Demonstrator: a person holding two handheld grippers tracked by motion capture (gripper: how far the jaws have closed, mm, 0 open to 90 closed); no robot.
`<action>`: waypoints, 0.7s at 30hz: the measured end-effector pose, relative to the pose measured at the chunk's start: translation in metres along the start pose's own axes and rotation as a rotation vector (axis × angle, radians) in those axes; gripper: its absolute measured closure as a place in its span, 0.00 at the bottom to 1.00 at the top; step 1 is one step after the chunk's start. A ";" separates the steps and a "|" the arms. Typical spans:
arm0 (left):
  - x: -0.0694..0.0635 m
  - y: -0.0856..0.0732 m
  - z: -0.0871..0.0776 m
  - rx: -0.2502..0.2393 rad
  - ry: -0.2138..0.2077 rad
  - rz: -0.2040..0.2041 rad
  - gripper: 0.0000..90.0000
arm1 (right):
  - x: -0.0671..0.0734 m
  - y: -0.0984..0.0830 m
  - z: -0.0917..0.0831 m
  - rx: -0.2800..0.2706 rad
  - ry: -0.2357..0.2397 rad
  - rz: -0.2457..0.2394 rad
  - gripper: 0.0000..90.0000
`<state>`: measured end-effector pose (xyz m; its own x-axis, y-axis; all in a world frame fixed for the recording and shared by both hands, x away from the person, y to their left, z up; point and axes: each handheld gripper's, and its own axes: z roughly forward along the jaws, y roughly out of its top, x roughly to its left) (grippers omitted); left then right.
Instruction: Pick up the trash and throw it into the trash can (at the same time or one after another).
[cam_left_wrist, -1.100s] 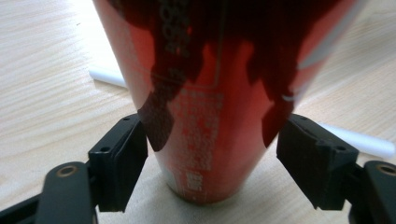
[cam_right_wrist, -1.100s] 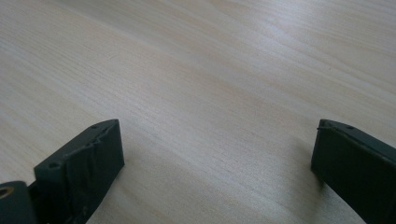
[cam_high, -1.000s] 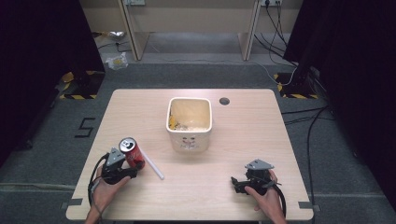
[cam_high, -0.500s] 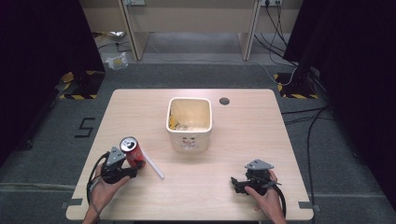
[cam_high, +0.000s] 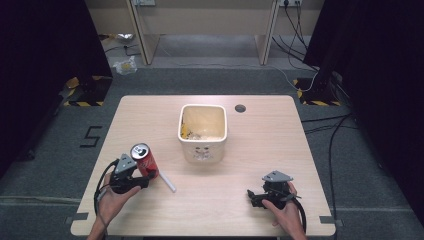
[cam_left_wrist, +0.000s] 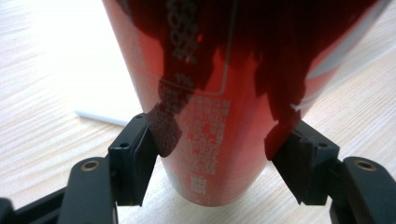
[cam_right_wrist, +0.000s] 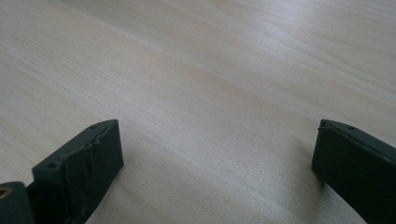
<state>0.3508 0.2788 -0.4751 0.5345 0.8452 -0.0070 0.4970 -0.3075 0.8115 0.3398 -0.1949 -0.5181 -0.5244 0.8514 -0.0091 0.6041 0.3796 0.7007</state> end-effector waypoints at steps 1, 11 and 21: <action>0.000 0.002 0.000 -0.001 -0.004 -0.001 0.38 | 0.000 0.000 0.000 0.000 0.000 0.000 0.02; 0.002 0.013 -0.003 -0.015 -0.019 -0.005 0.38 | 0.000 0.000 0.000 0.001 0.000 -0.001 0.02; 0.005 0.029 -0.005 -0.031 -0.027 -0.007 0.38 | 0.000 0.000 0.000 0.002 0.000 0.000 0.02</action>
<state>0.3646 0.2768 -0.4488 0.5490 0.8353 -0.0284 0.4795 -0.2870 0.8293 0.3398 -0.1947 -0.5181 -0.5243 0.8515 -0.0097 0.6050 0.3805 0.6995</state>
